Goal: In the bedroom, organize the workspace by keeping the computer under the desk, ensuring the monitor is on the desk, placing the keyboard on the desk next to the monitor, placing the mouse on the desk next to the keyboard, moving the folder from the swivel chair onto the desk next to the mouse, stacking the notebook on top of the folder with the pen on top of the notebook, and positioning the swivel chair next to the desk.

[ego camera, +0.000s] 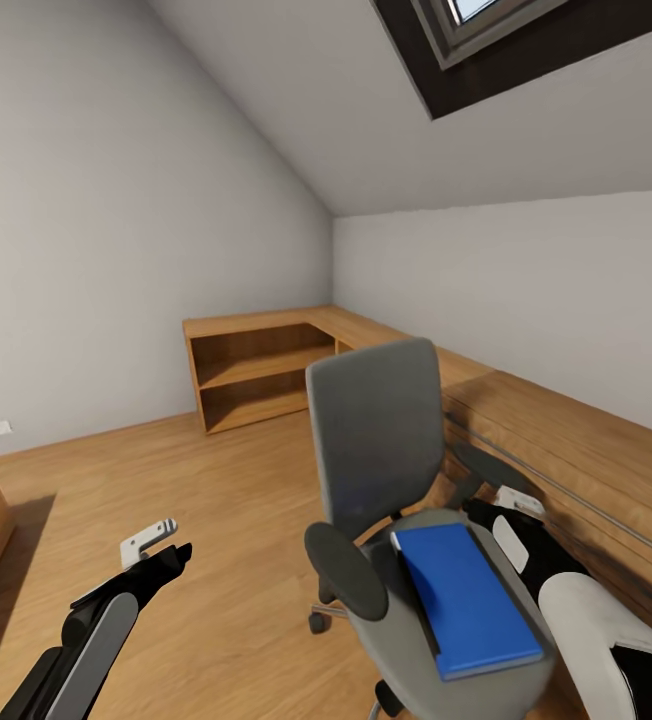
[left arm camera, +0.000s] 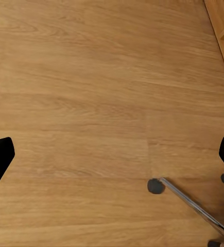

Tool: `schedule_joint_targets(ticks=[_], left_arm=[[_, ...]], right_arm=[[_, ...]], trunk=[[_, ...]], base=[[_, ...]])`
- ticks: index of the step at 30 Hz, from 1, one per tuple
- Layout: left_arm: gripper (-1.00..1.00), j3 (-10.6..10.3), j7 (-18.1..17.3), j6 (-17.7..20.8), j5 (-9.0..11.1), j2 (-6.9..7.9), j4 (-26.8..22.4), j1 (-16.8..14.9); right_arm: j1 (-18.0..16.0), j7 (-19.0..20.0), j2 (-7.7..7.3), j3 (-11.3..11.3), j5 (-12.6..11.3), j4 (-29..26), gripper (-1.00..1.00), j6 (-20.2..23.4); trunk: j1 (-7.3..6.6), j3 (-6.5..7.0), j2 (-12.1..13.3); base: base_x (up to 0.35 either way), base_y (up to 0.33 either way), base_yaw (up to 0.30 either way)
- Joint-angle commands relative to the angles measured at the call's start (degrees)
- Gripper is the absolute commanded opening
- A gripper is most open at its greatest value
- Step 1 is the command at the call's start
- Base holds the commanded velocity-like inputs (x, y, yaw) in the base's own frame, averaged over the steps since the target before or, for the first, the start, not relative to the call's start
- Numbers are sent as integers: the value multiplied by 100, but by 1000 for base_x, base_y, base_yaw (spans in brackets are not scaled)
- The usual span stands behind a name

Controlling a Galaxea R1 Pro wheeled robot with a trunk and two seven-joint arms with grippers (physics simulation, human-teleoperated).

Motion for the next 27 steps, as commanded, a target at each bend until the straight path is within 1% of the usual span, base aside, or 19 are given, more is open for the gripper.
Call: schedule_joint_targets(ticks=[1,9,11,13,15,16,17,18,21,24,27], left_arm=[[100,-13,59,1,58,6,-8,-4],[100,-13,56,8,52,6,-12,-4],[100,-13,53,13,48,6,-27,-4],[100,-13,52,23,46,8,-36,-4],[100,-13,51,54,44,11,-66,-4],[100,-13,51,59,44,12,-79,-4],[100,-13,51,67,44,13,-114,-4],[100,-13,51,69,43,11,-135,-4],[100,-13,54,75,43,13,-189,-4],[100,-12,55,77,43,14,-218,-4],[100,-13,58,75,43,14,-239,-4]], right_arm=[[-2,-26,0,7,-58,-11,100,32],[-2,-105,2,108,-58,-6,100,95],[-2,-113,22,172,-57,-6,100,158],[0,-116,80,256,-48,-7,100,188],[3,-119,232,512,7,-16,100,202],[4,-119,259,585,23,-16,100,201],[5,-120,297,717,47,-17,100,186],[5,-120,310,773,56,-18,100,172],[6,-121,327,883,72,-13,100,82],[7,-121,329,937,76,-6,100,-66],[9,-121,322,968,79,4,100,-299]], trunk=[[0,-6,-3],[0,-6,-3],[0,-6,-3],[0,-6,-3],[0,-6,-3],[0,-6,-3],[0,-6,-3],[0,-6,-3],[0,-6,-3],[0,-6,-3],[66,-60,-123]], base=[[61,0,0],[142,0,0],[48,0,0],[31,0,0],[14,0,0],[9,0,0],[6,0,0],[5,0,0],[3,0,0],[2,0,0],[0,0,0]])
